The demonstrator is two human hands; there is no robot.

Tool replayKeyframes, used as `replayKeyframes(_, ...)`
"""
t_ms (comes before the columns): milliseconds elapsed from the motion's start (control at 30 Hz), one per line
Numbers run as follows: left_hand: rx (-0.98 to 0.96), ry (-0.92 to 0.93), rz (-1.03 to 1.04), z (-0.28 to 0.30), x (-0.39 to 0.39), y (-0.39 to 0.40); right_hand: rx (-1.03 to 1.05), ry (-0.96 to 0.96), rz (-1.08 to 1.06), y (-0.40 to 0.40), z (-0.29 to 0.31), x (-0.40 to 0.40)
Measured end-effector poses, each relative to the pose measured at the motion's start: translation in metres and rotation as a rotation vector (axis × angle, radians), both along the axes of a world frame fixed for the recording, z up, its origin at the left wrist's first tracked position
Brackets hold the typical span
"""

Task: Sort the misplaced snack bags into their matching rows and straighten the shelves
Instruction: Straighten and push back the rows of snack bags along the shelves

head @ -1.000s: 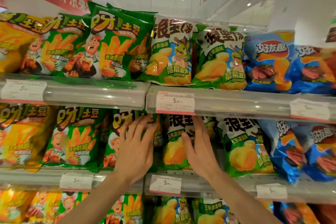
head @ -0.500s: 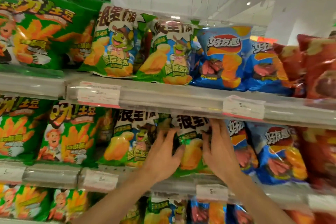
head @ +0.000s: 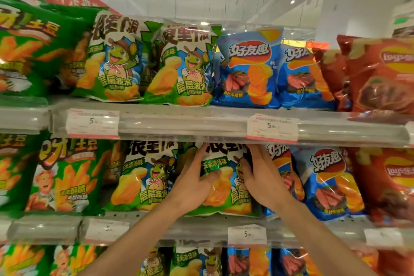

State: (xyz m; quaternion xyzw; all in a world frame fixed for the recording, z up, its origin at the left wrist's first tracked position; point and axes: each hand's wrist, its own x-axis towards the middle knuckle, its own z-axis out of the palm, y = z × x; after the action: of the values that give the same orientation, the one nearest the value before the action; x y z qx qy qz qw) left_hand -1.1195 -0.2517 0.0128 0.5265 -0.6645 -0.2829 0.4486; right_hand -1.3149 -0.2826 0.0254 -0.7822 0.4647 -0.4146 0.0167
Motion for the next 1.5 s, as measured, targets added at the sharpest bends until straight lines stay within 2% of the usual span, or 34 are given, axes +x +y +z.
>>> replayKeyframes(200,-0.028,-0.077,0.082,0.011,0.042,0.022,0.153,-0.092,0.103,0.007,0.010,0.014)
replayKeyframes(333,-0.032,-0.053,0.040,0.010,0.070,0.031,0.359,-0.135,0.319,0.021,0.007,0.034)
replayKeyframes(433,-0.043,-0.077,-0.008,0.009,0.083,0.034,0.474,-0.172,0.400,0.022,-0.001,0.051)
replayKeyframes(633,-0.030,-0.070,-0.084,0.013,0.090,0.033,0.495,-0.292,0.391,0.023,0.000,0.056)
replayKeyframes(800,-0.009,-0.079,-0.174,0.014,0.089,0.029,0.504,-0.288,0.391,0.026,0.003,0.044)
replayKeyframes(967,-0.009,-0.123,-0.176,0.012,0.081,0.026,0.517,-0.260,0.375,0.029,0.007,0.031)
replayKeyframes(1067,-0.088,-0.242,-0.071,0.019,0.081,0.034,0.479,-0.257,0.310,0.026,0.011,0.024)
replayKeyframes(1200,-0.430,-0.500,0.312,0.015,0.103,0.033,0.423,-0.236,0.226,0.018,0.012,0.021)
replayKeyframes(1267,-0.563,-0.613,0.411,0.002,0.119,0.022,0.390,-0.237,0.191,0.015,0.010,0.029)
replayKeyframes(1367,-0.550,-0.765,0.413,-0.016,0.129,0.007,0.343,-0.243,0.163,0.007,0.001,0.041)
replayKeyframes(1500,-0.477,-0.867,0.363,-0.037,0.128,-0.007,0.361,-0.172,0.114,0.005,-0.001,0.049)
